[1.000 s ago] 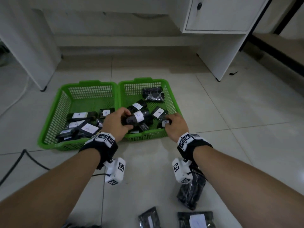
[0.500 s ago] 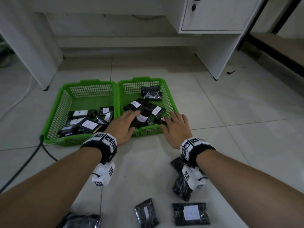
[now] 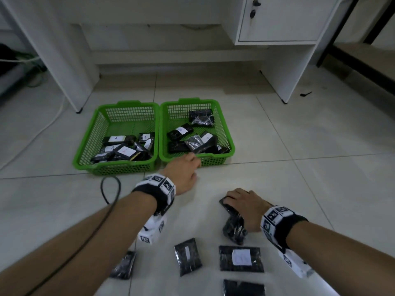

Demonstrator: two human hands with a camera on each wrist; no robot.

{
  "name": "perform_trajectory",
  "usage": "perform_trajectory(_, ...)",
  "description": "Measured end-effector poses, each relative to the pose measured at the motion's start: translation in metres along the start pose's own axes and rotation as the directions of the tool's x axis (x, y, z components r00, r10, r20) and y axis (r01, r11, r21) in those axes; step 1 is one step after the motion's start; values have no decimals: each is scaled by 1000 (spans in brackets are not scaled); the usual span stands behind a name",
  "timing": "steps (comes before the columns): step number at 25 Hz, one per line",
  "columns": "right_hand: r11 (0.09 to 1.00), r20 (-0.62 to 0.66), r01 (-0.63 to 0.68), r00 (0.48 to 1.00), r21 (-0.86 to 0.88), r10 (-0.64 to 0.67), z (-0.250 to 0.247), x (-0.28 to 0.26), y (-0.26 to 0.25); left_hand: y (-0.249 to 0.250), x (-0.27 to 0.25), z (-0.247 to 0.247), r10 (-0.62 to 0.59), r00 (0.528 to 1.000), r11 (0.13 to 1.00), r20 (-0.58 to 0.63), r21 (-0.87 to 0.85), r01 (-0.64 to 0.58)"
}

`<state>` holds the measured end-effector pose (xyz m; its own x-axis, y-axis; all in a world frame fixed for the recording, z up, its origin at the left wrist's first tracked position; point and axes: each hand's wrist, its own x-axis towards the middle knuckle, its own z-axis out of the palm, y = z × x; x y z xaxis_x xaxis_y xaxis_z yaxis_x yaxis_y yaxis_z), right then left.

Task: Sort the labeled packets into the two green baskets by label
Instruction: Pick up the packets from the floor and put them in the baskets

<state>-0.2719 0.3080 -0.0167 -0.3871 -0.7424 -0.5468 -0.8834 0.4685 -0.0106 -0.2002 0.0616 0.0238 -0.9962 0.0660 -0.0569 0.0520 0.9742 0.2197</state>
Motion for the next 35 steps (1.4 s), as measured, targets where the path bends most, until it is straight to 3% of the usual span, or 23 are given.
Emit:
perform_trajectory(5, 998, 24, -38, 999, -50, 40, 11, 2, 3, 30, -54, 35, -38, 978, 995, 205, -87, 57)
perform_trajectory(10, 998, -91, -30, 995, 58, 35, 10, 2, 6, 32, -103, 67, -111, 877, 987, 467, -50, 151)
perform_trajectory(14, 993, -99, -20, 995, 115, 32, 14, 5, -1, 36, -116, 80, -163, 878, 977, 451, -53, 209)
perform_trajectory(17, 936, -135, -32, 987, 350, 84, 10, 10, -10, 41, -119, 82, -168, 891, 967, 422, -108, 233)
perform_trajectory(18, 865, -131, -59, 981, 498, 142, 4, 11, -10, 44, -119, 84, -157, 887, 971, 435, -95, 219)
perform_trajectory(21, 502, 9, -119, 976, 857, 216, -11, 13, -12, 56, -119, 86, -167, 863, 978, 477, -34, 208)
perform_trajectory(24, 108, 110, -132, 976, 985, 191, -18, 14, -17, 55, -113, 87, -230, 854, 924, 468, -171, 342)
perform_trajectory(26, -72, 125, -113, 975, 991, 183, -22, 15, -20, 45, -111, 84, -273, 906, 857, 322, -346, 381)
perform_trajectory(28, -178, 101, -69, 978, 982, 181, -30, 16, -23, 33, -110, 74, -354, 932, 781, 79, -524, 341)
perform_trajectory(30, -288, 68, -11, 980, 957, 186, -39, 19, -24, 20, -109, 60, -409, 909, 760, -79, -582, 291)
perform_trajectory(33, -383, -4, 52, 992, 922, 125, -53, 27, -29, -1, -111, 44, -471, 877, 733, -98, -596, 327)
perform_trajectory(35, -349, -33, 73, 992, 934, 121, -63, 32, -35, -13, -115, 37, -458, 875, 785, -159, -535, 313)
